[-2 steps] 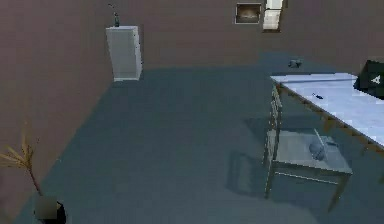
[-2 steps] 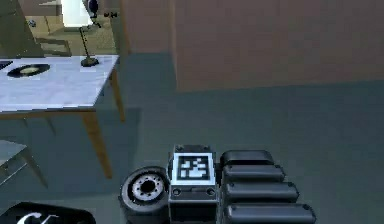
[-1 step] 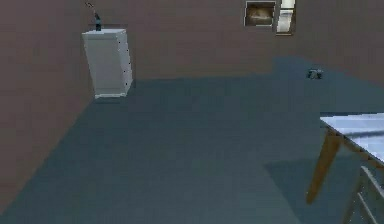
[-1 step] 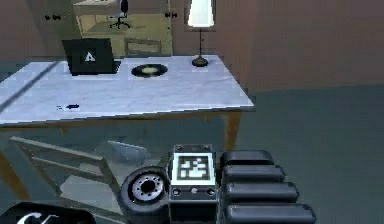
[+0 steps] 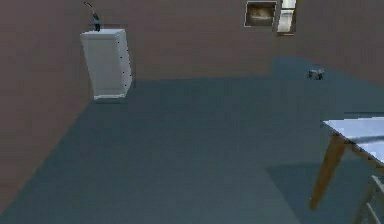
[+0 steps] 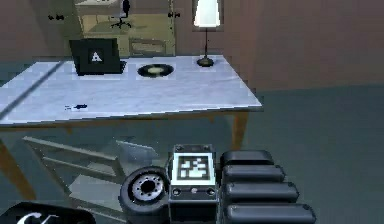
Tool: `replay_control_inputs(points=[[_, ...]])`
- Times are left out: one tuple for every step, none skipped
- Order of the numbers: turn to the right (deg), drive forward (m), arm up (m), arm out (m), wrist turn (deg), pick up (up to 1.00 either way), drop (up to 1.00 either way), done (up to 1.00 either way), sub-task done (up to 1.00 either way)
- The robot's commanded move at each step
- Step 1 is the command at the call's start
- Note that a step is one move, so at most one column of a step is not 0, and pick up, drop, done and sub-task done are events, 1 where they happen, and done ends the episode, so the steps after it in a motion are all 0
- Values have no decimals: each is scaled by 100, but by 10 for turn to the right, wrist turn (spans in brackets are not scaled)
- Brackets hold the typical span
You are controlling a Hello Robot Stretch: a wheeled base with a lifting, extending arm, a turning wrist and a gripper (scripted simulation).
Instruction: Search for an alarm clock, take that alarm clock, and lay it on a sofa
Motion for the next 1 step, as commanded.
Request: replay_control_inputs(points=[[90, 0, 0, 0, 0, 0, 0, 0, 0]])
